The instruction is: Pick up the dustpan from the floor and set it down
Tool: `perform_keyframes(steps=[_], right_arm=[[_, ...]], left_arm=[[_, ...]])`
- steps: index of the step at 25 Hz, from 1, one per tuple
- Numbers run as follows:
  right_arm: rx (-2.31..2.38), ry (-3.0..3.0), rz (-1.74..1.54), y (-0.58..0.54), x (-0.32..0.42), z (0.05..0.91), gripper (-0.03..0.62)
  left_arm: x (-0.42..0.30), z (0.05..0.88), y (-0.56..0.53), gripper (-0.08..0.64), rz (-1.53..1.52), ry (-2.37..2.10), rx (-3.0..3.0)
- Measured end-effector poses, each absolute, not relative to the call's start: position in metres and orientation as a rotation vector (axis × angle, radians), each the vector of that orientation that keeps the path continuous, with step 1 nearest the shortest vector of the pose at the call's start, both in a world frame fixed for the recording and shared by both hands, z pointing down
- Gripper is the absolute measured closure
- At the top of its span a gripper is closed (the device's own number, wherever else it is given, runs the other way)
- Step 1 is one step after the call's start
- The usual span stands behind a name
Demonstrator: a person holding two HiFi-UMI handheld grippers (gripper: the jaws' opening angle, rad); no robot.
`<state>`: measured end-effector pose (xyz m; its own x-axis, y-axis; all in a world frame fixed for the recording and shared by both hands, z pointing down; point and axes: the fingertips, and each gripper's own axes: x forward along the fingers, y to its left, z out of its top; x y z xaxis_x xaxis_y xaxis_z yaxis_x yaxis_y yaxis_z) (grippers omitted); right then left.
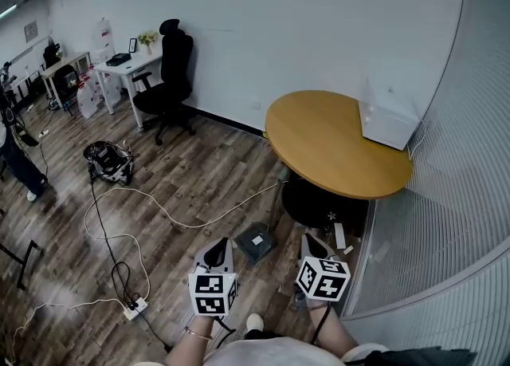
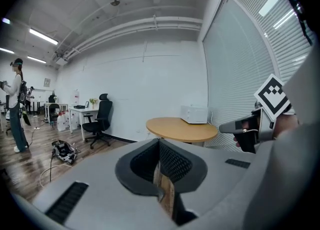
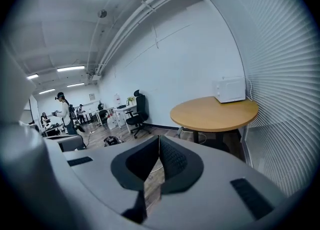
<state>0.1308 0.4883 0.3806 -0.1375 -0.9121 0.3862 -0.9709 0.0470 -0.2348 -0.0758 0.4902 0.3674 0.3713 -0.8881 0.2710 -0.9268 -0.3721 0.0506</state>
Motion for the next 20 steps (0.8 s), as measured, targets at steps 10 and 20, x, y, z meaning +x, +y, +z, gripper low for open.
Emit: perform_keyframes(steps=[10, 20], right_arm=[[1.997, -2.165, 0.735, 0.41, 0.157, 0.392, 0.56], [1.942, -2.116, 0.805, 0.377, 0.159, 0.419, 0.56]], left_arm=[[-0.055, 0.363, 0.402, 0.543, 0.32, -1.622, 2.461], [-0.052, 0.385, 0.365, 0.542, 0.365, -1.589, 2.416]])
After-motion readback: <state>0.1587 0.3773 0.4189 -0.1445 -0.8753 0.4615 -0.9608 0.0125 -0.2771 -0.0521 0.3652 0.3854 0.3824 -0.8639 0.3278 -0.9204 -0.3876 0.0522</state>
